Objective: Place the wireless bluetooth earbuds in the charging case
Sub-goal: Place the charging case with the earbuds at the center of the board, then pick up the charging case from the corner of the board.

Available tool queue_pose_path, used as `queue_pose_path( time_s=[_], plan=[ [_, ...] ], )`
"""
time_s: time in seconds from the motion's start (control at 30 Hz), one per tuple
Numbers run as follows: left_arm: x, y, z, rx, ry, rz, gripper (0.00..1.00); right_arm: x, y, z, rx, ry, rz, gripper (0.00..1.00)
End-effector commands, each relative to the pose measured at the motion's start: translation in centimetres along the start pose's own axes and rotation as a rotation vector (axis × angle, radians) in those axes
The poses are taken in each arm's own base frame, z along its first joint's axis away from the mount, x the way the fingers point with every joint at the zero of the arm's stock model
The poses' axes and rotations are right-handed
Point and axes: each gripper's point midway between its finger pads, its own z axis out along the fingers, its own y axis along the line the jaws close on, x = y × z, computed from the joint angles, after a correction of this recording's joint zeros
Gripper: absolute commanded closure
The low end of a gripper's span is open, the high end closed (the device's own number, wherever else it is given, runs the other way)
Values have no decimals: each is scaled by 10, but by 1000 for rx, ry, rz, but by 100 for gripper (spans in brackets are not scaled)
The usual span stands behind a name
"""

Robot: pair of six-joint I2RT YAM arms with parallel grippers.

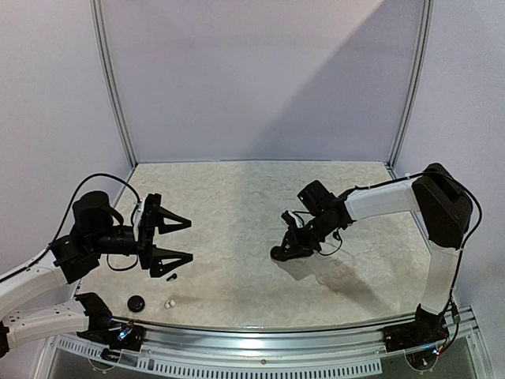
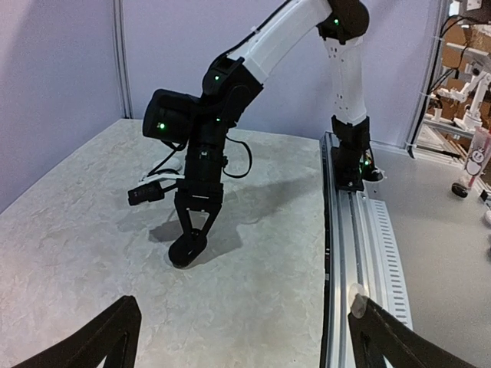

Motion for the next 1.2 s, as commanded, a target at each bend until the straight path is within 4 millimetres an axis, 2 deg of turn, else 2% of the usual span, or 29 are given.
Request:
queue_pose_path(
  time_s=[0.0, 0.13, 0.23, 0.37, 0.47, 0.6, 0.7, 0.77, 0.87, 0.97, 1.0, 1.07, 1.17],
  plan=[
    [0, 1, -4, -23, 26, 9, 4, -3, -5, 17, -39, 78, 11, 88],
    [1, 3, -5, -35, 24, 5, 4, -6, -25, 24, 41, 113, 33, 68],
    [2, 5, -5, -42, 21, 6, 4, -11, -30, 21, 74, 118, 29, 54],
    [3, 8, -5, -50, 19, 5, 4, -19, -40, 13, 186, 131, -5, 46],
    [4, 9, -5, -51, 22, 2, 4, -30, -36, 4, 231, 138, -57, 42],
    [7, 10, -4, -51, 30, -3, 4, -51, -24, -23, 296, 107, -149, 34],
    [7, 12, -3, -54, 35, -1, 4, -74, -6, -59, 361, 35, -254, 28],
    [8, 14, -2, -56, 40, 0, 4, -90, -4, -85, 446, -25, -318, 25],
    [9, 18, -1, -61, 48, 1, 4, -114, -30, -134, 652, -120, -352, 16],
    [9, 22, 1, -68, 55, -5, 4, -127, -79, -170, 764, -152, -260, 13],
    [9, 24, 1, -71, 58, -4, 4, -128, -96, -178, 774, -152, -214, 6],
    [9, 27, 2, -79, 65, -9, 4, -128, -126, -185, 779, -131, -142, 1],
    [13, 34, 2, -93, 83, -18, 3, -127, -150, -176, 749, -79, -147, 1]
  ],
)
